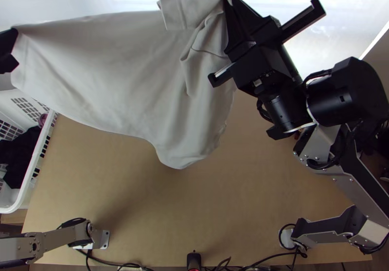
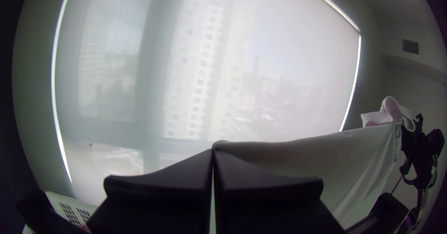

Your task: Fold the t-shirt

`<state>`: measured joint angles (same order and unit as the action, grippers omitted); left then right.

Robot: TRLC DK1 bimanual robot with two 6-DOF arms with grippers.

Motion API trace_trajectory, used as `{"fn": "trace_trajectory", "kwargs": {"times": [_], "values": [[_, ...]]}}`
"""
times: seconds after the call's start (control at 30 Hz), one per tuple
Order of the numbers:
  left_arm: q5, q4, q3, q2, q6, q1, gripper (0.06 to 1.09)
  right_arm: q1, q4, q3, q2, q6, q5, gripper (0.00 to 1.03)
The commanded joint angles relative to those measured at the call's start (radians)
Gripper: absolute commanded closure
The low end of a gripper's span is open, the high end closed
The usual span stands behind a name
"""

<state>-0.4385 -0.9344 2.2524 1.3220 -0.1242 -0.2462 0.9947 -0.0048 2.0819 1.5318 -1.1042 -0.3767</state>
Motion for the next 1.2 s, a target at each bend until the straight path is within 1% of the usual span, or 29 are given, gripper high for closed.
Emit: {"fn": "trace_trajectory", "kwargs": {"times": [0.0, 0.1, 0.23, 0.4, 0.67, 0.73, 0.83, 0.97, 1.03, 1.07, 1.17], "values": [[0.138, 0.138, 0.032, -0.064, -0.008, -0.067, 1.05, 0.024, 0.006, 0.118, 0.065, 0.004, 0.013, 1.00], [0.211, 0.201, 0.032, -0.087, -0.008, -0.074, 1.05, 0.030, 0.006, 0.161, 0.094, 0.001, 0.018, 1.00], [0.247, 0.233, 0.032, -0.110, -0.015, -0.110, 1.05, 0.061, 0.014, 0.162, 0.099, 0.001, 0.018, 1.00], [0.261, 0.305, 0.032, -0.156, -0.029, -0.168, 1.05, 0.094, 0.028, 0.164, 0.097, -0.003, 0.018, 1.00], [0.254, 0.367, 0.033, -0.228, -0.028, -0.169, 1.05, 0.117, 0.031, 0.191, 0.082, -0.029, 0.015, 1.00], [0.241, 0.368, 0.033, -0.237, -0.031, -0.166, 1.05, 0.119, 0.028, 0.184, 0.064, -0.029, 0.005, 1.00], [0.185, 0.345, -0.002, -0.250, -0.054, -0.165, 1.05, 0.116, 0.026, 0.147, 0.022, -0.029, -0.021, 1.00], [0.049, 0.249, -0.031, -0.228, -0.123, -0.160, 1.05, 0.101, 0.011, 0.049, -0.061, -0.031, -0.042, 1.00], [-0.039, 0.155, -0.033, -0.195, -0.149, -0.156, 1.05, 0.093, 0.000, -0.042, -0.119, -0.029, -0.048, 1.00], [-0.062, 0.117, -0.047, -0.179, -0.158, -0.140, 1.05, 0.088, -0.003, -0.100, -0.154, -0.028, -0.051, 1.00], [-0.057, 0.040, -0.188, -0.156, -0.138, 0.033, 1.05, 0.067, -0.004, -0.272, -0.249, -0.014, -0.053, 1.00]]}}
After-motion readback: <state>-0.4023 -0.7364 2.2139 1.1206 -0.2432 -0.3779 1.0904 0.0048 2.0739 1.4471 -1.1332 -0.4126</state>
